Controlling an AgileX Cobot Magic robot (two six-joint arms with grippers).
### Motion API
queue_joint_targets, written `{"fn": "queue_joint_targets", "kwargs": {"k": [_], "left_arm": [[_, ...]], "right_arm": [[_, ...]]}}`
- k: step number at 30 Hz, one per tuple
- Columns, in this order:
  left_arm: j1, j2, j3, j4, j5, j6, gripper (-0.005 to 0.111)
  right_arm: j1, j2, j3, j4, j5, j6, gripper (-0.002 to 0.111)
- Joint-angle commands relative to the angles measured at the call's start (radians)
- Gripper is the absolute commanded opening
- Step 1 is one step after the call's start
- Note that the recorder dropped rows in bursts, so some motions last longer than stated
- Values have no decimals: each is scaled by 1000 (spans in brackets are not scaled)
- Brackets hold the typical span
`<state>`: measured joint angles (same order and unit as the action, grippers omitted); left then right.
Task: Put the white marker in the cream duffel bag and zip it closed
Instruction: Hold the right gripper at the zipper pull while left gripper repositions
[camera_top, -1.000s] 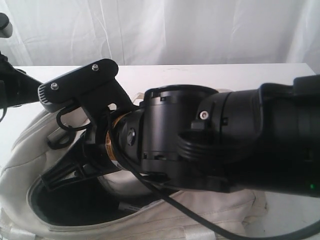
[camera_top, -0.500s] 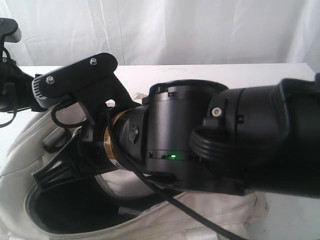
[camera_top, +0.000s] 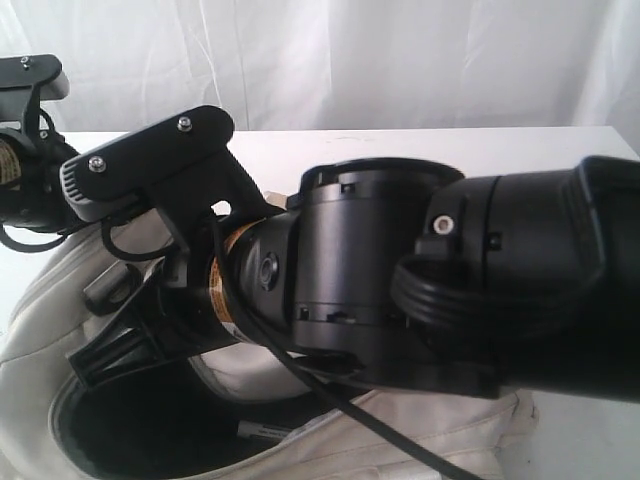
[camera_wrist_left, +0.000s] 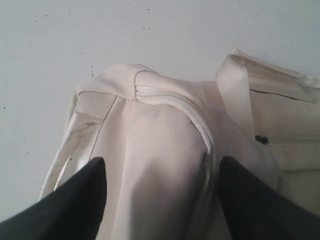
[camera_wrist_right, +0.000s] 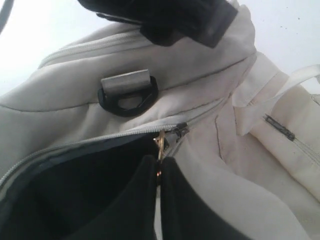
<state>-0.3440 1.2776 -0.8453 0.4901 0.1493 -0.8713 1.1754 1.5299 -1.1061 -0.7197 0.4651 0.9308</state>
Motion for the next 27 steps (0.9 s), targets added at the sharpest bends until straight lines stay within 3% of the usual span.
{"fn": "queue_joint_targets", "kwargs": {"k": [1, 21, 24, 27], "left_arm": [[4, -31, -5, -23, 15, -3, 67], [2, 73, -5, -38, -4, 8, 66], [2, 90, -5, -38, -4, 8, 54], [2, 97, -5, -40, -35, -6, 33]], "right_arm": [[2, -12, 3, -11, 3, -18, 0], [2, -16, 3, -13, -32, -18, 0], [2, -16, 3, -13, -35, -18, 0], [2, -16, 3, -13, -35, -18, 0]]}}
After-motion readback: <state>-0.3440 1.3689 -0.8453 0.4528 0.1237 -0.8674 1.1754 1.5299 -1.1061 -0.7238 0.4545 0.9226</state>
